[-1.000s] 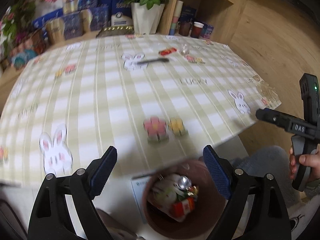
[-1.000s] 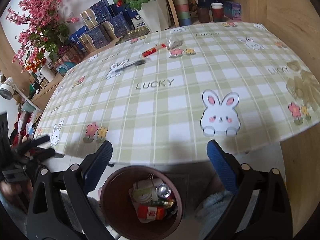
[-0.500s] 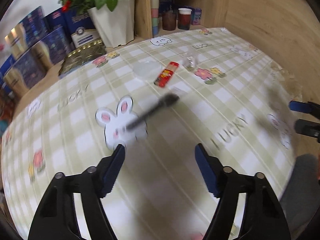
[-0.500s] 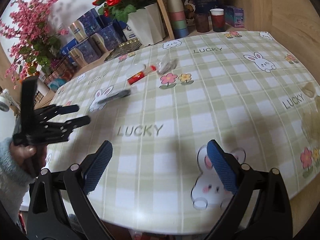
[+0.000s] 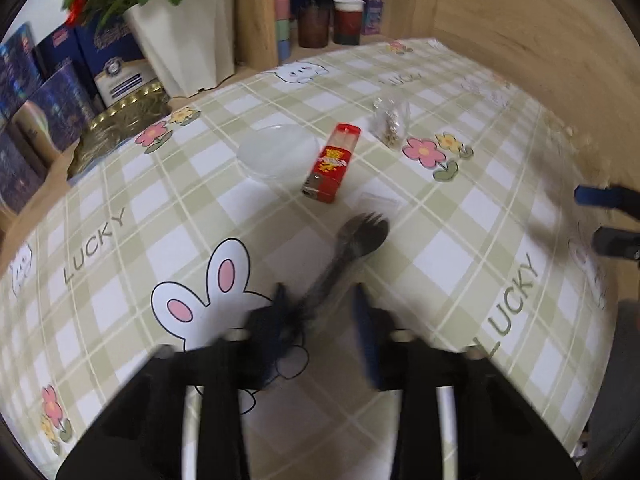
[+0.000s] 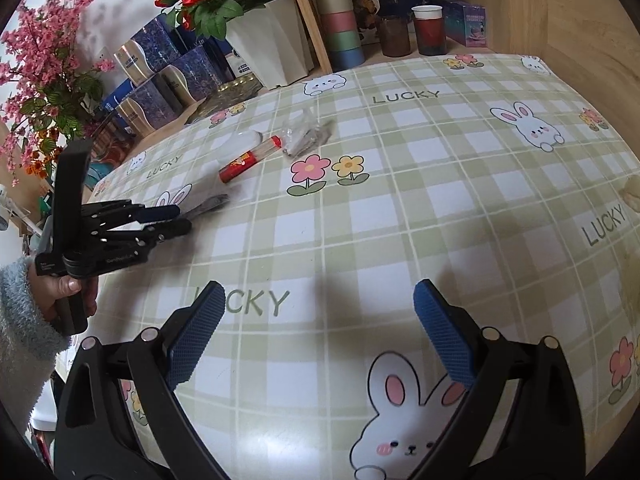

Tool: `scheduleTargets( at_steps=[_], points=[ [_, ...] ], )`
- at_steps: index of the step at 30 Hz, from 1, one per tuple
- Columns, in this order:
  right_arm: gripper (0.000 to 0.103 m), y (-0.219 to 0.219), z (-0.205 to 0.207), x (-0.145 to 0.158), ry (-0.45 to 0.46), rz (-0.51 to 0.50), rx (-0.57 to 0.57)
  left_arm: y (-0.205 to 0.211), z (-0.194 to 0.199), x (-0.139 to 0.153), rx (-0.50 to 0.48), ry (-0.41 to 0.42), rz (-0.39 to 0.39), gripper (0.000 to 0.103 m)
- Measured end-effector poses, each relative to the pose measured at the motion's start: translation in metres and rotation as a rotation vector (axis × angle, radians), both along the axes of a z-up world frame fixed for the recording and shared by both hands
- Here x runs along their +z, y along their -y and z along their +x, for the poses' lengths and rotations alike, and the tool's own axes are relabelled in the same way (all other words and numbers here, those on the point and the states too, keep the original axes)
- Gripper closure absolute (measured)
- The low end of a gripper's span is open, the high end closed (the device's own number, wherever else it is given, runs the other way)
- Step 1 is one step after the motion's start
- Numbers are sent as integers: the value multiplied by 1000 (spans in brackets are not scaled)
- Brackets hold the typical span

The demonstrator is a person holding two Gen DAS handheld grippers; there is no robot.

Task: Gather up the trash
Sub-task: 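Grasp the black plastic knife with the left gripper while the right gripper grasps the clear plastic bag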

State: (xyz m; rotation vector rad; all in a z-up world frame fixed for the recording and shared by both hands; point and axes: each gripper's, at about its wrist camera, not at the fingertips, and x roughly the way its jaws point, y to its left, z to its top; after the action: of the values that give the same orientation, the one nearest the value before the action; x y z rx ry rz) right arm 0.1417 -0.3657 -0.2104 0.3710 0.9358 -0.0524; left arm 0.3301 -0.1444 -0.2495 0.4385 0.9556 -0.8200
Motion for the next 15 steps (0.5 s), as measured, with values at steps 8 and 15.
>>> scheduleTargets(
  at_steps=[8,15],
  points=[
    [15,12,39,0,45,15,3,-29,-15,12,175,-105,-188,97],
    [29,14,109,-1,81,-22,60,-69,-47,38,338,-91,-355,97]
  ],
)
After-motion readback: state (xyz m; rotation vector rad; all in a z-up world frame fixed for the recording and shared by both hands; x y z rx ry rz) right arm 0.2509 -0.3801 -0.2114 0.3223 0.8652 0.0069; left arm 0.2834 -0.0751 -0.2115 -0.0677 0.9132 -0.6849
